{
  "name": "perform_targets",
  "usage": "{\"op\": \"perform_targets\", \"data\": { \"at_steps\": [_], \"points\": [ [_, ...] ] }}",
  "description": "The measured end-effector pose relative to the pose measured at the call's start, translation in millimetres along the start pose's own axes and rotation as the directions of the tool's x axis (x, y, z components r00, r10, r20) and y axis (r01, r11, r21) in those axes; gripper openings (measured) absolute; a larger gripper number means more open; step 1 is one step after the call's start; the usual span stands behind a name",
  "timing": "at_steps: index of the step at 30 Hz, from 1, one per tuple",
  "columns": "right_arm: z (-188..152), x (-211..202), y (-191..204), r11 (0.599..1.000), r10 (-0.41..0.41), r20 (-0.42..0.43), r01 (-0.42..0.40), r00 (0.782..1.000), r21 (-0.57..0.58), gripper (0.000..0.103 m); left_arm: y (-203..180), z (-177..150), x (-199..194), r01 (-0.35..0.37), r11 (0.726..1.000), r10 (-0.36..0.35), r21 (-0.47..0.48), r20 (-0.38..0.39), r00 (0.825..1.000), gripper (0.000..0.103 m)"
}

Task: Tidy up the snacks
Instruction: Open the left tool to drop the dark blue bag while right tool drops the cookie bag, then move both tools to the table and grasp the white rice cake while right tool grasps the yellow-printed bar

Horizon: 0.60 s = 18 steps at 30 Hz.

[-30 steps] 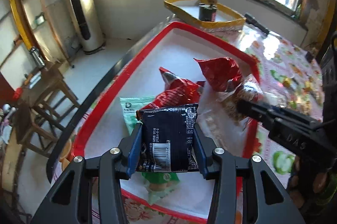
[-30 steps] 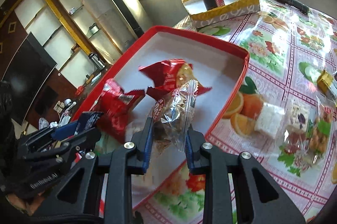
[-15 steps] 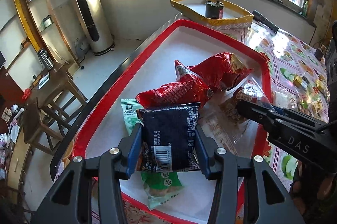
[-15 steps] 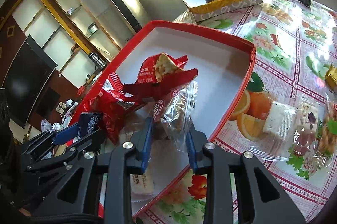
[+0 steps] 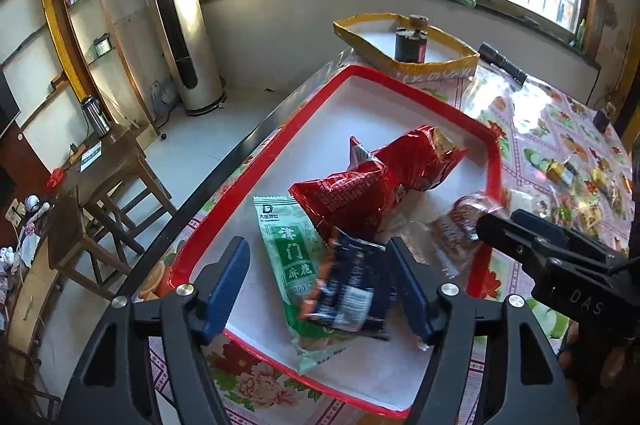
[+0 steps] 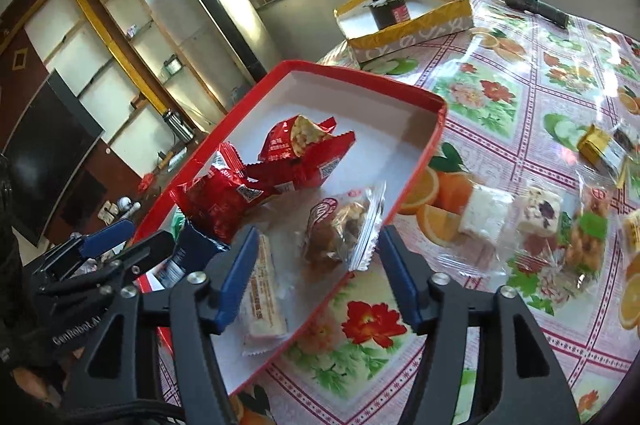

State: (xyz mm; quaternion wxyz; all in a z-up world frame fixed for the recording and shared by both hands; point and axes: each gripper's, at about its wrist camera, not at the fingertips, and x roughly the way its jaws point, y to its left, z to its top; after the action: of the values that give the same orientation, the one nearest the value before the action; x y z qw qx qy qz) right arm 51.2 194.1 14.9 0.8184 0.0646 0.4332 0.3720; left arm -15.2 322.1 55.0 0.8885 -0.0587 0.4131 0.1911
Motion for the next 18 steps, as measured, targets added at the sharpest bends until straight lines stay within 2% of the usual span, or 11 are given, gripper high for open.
{"op": "perform_targets", "data": {
  "at_steps": [10,18],
  "points": [
    [-2.6,-18.1,-8.6,1.0,0.011,0.034,-0.012,0.999,0.029,0.067,-0.2,2.1,-14.5,0.027,0.999,-0.027,-0.033,0.011,1.0,0.073],
    [-29.6,-60.3,-61.3,0.989,-0.076,0.047,0.07,0.996,0.127,0.067,-34.6,-0.5,-21.6,0.072,0.996,-0.073,0.045,0.022,0.997,0.074]
  ]
}}
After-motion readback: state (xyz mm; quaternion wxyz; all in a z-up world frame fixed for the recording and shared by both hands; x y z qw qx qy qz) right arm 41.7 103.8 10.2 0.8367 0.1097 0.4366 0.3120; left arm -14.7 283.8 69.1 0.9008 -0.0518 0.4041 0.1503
